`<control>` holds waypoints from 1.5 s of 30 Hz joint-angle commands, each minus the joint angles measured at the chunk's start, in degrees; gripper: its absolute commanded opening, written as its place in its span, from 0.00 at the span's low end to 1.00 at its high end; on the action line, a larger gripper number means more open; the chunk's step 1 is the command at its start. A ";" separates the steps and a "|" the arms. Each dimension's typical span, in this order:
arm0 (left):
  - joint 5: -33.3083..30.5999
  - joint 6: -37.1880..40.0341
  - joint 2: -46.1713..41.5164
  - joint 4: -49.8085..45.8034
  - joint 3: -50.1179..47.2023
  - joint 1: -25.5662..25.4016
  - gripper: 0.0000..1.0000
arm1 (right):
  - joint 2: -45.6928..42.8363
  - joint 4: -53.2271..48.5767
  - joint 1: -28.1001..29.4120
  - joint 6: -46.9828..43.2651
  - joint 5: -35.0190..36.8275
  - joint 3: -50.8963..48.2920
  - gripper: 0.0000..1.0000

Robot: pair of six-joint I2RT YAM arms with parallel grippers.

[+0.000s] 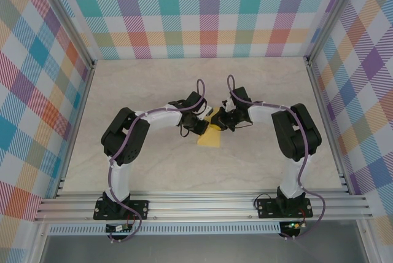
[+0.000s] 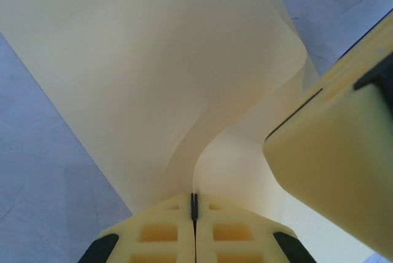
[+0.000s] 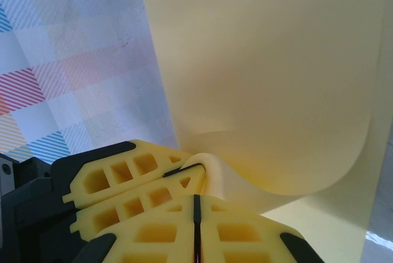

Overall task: Fold a paper plane with a square sheet of paper (fold left side to right side)
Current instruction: Fold the triangle a second time at the center of the table.

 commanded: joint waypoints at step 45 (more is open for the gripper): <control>-0.30 1.18 -8.63 -4.34 0.44 1.42 0.24 | 5.45 -10.29 1.74 -6.87 8.17 1.96 0.09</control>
